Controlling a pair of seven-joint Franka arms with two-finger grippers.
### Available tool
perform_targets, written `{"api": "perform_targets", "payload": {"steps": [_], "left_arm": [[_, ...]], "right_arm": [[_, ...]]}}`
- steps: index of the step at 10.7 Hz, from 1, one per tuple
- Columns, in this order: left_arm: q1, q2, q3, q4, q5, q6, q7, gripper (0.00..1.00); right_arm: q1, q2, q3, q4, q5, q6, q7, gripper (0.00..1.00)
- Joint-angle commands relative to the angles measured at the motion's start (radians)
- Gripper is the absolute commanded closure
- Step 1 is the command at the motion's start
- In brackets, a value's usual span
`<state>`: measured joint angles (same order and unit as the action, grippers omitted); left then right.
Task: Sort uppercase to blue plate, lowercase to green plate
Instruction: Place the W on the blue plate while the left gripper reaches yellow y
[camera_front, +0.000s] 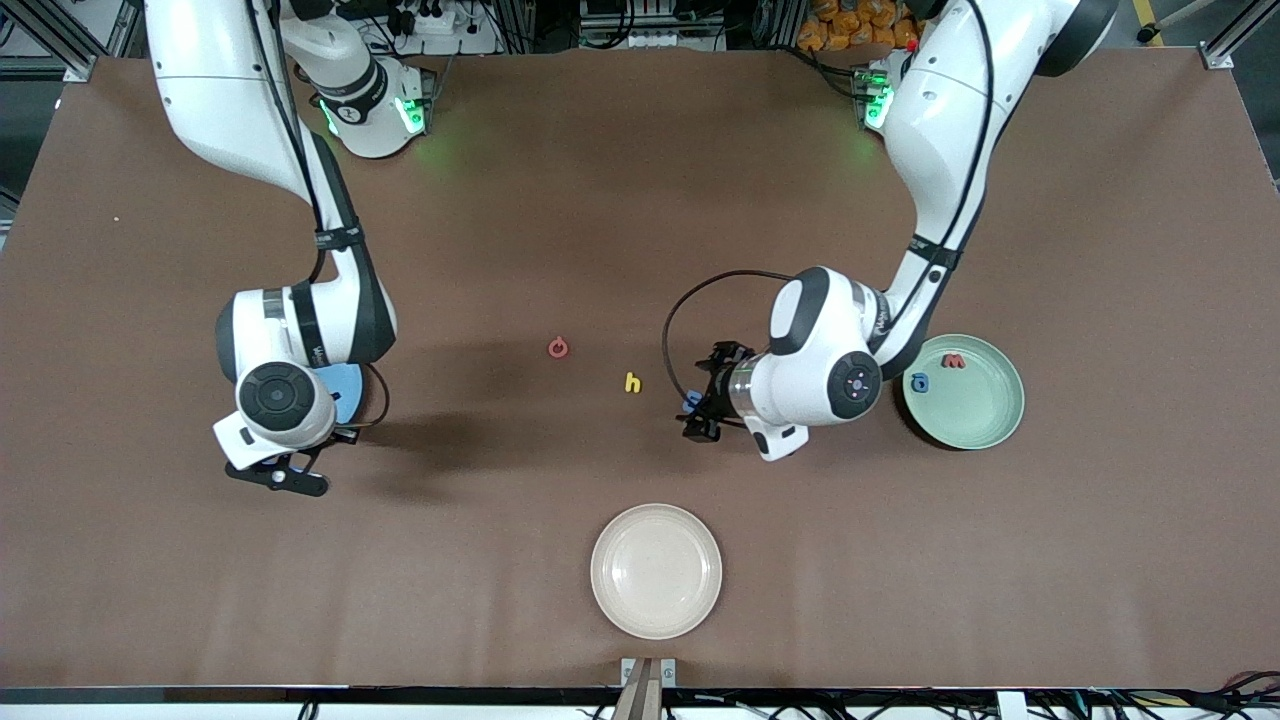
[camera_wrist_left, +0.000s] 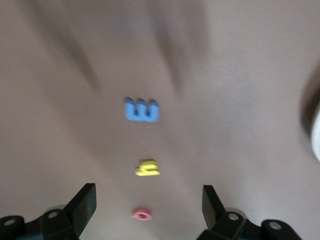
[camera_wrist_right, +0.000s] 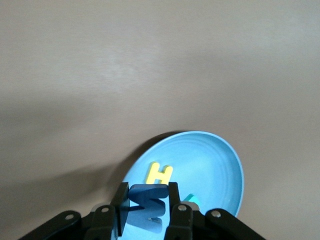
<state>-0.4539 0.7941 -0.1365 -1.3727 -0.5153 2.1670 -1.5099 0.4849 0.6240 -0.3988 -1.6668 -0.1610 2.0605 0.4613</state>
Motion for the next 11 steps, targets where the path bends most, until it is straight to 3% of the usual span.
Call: {"api": "perform_targets", "payload": {"steps": [1, 2, 6, 11], "left_arm": [[-0.040, 0.109, 0.014, 0.115, -0.061, 0.028, -0.027, 0.06], [-0.060, 0.135, 0.014, 0.133, -0.080, 0.031, -0.039, 0.06], [-0.115, 0.194, 0.017, 0.136, -0.081, 0.112, -0.119, 0.07], [-0.123, 0.209, 0.003, 0.132, -0.089, 0.112, -0.105, 0.18]], "right_arm": [[-0.011, -0.012, 0.003, -0.021, -0.025, -0.031, 0.007, 0.11], [-0.009, -0.012, 0.005, -0.021, -0.023, -0.049, -0.009, 0.00], [-0.011, -0.006, 0.006, -0.021, -0.014, -0.068, -0.058, 0.00], [-0.012, 0.010, 0.011, -0.021, 0.035, -0.040, -0.056, 0.00]]}}
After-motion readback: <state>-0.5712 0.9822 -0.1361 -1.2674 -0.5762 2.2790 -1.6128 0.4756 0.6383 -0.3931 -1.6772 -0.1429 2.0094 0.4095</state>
